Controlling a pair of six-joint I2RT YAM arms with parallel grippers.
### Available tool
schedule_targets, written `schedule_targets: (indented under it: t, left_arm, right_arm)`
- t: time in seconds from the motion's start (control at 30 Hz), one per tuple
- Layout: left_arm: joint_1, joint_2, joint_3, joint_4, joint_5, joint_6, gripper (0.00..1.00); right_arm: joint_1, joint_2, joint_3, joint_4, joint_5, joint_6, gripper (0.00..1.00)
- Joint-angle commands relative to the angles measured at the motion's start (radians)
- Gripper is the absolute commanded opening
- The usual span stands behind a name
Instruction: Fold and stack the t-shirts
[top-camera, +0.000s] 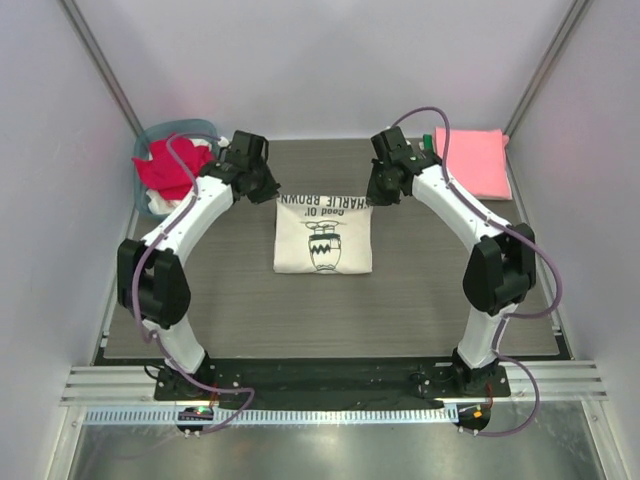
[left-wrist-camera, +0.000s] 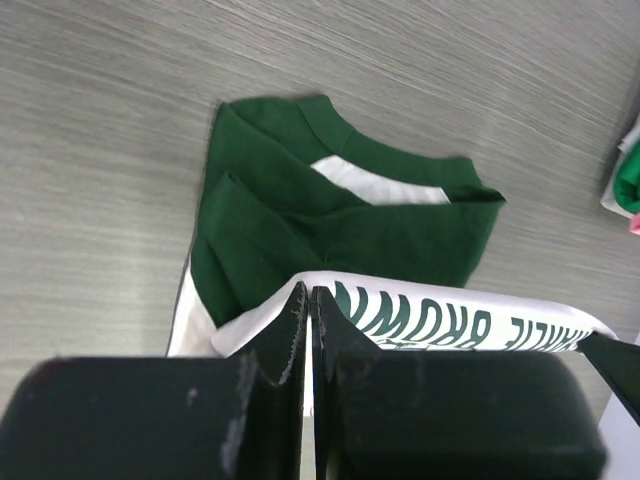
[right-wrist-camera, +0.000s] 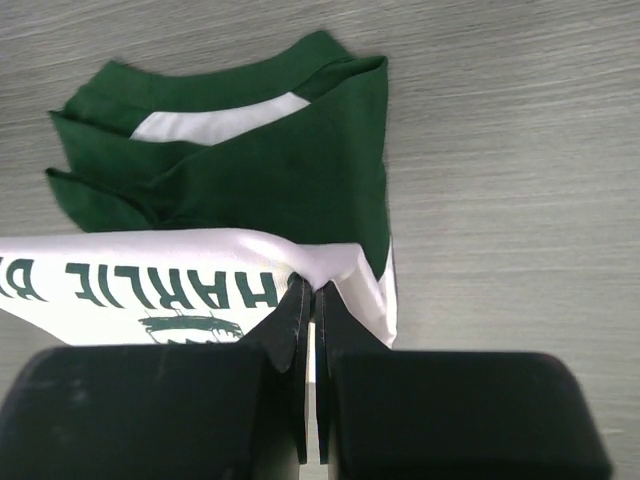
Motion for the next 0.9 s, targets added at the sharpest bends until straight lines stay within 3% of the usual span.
schedule_targets:
  t: [0.0, 0.63, 0.7, 0.73, 0.77, 0.8, 0.87]
  left_arm:
    - [0.030, 0.070, 0.065, 0.036, 0.018, 0.045, 0.00]
    - [0.088, 0.390, 0.351, -0.016, 0.024, 0.113, 0.00]
    - [0.099, 0.448, 0.401, -0.046, 0.026, 0.113, 0.04]
    - [0.107, 0.478, 0.471, -0.072, 0.044, 0.114, 0.16]
    - [0.121, 0.505, 0.525, -0.109, 0.049, 0.117, 0.23]
    - [0.124, 0.531, 0.591, -0.158, 0.049, 0.126, 0.28]
    - [0.116, 0.547, 0.763, -0.325, 0.035, 0.158, 0.51]
  right_arm:
    - [-0.032, 0.064, 0.067, 0.014, -0.005, -0.046, 0.01]
    - [-0.123, 0.373, 0.308, 0.038, -0.111, -0.083, 0.01]
    - [-0.136, 0.420, 0.372, 0.034, -0.126, -0.085, 0.30]
    - [-0.144, 0.440, 0.409, 0.028, -0.132, -0.088, 0.51]
    - [-0.150, 0.456, 0.492, 0.014, -0.141, -0.095, 0.81]
    - [-0.159, 0.485, 0.539, -0.001, -0.150, -0.103, 0.94]
    - [-0.175, 0.482, 0.657, -0.059, -0.178, -0.118, 1.00]
